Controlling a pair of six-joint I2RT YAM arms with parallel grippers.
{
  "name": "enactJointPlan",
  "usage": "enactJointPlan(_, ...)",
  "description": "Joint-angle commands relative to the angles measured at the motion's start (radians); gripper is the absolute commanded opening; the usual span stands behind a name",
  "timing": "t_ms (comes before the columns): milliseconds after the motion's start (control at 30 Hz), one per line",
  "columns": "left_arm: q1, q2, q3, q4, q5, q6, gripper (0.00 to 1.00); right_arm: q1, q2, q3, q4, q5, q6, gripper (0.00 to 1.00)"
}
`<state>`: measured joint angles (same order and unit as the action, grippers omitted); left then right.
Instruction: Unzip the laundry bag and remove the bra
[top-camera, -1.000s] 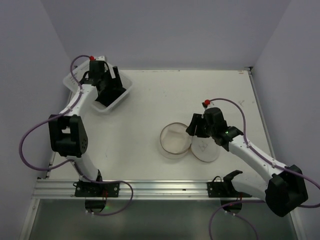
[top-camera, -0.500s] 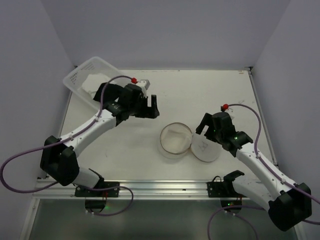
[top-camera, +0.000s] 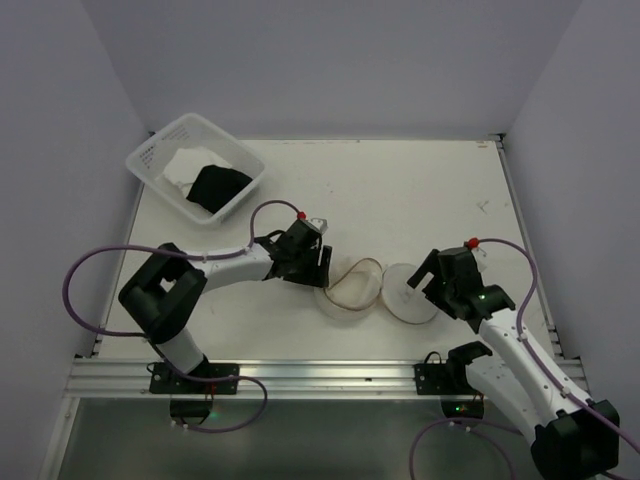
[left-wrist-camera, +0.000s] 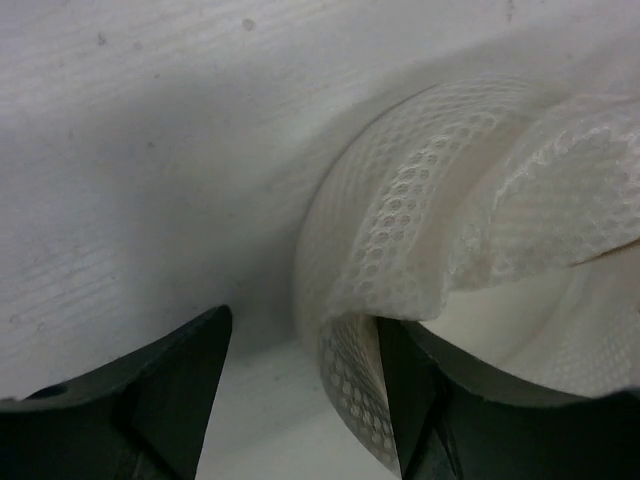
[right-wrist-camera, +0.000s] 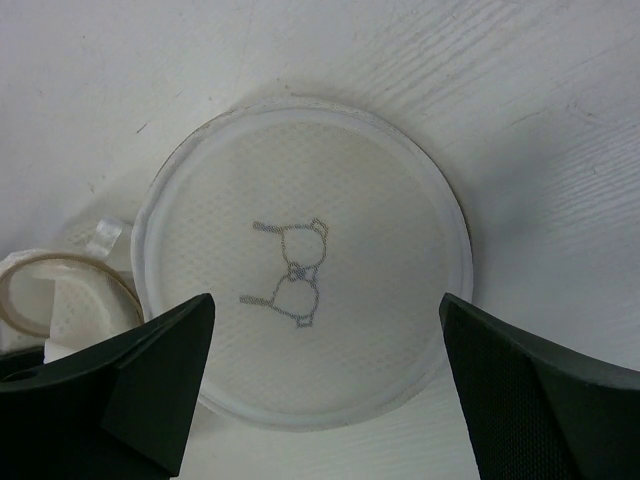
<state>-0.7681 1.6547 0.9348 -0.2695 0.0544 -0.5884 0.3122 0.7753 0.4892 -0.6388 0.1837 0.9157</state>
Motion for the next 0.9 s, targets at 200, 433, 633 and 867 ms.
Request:
enactJointPlan(200,-0.003,0.077,-0.085,0.023,-0.189,-0.033,0.38,-0.004,0.048,0.015,-0.025,-0.044,0.045,0.95)
enactJointPlan(433,0.019,-0.050,-0.134,-0.051,-0.258,-0.004,0.34,-0.004,0.116,0.020,0.025,-0.082,0.037,0.94)
enactJointPlan(633,0.053,-0.119,-0.180,-0.062,-0.249,0.015,0.34,-0.002,0.223,0.019,0.112,-0.164,0.038,0.89)
enactJointPlan(867,0.055,-0.144,-0.206,-0.014,-0.211,0.013,0.34,0.001,0.320,0.025,0.197,-0.224,0.032,0.75)
